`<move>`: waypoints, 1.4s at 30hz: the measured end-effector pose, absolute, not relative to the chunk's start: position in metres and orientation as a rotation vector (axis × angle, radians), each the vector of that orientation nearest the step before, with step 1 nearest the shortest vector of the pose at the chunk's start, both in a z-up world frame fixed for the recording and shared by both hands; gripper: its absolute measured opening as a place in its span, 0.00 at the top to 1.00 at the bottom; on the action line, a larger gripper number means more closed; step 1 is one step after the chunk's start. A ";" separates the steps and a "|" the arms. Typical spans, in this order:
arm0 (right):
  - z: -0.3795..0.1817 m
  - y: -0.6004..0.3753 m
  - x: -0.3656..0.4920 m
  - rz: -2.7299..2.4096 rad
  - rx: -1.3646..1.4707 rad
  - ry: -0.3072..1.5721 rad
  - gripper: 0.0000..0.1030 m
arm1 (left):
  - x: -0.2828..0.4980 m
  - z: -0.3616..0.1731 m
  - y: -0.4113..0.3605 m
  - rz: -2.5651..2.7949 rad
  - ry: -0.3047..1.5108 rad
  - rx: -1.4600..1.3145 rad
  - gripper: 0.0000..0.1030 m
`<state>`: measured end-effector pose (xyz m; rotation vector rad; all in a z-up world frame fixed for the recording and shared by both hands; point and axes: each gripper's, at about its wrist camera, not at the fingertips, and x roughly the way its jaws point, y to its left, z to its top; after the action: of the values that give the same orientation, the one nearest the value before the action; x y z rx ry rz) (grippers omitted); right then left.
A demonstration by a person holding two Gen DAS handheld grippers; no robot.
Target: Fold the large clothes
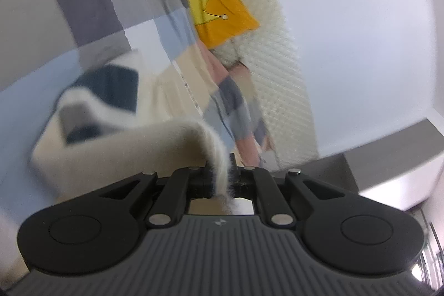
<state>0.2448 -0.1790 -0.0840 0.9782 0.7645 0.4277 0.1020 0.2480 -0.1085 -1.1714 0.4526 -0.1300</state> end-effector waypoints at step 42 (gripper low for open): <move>-0.231 -0.111 0.509 0.290 1.017 0.791 0.55 | 0.475 -0.218 0.308 -0.117 0.710 -0.764 0.40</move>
<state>0.5085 -0.1106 -0.2314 1.0169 0.7906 0.2902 0.4749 0.3076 -0.2180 -0.7643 0.7102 -0.1167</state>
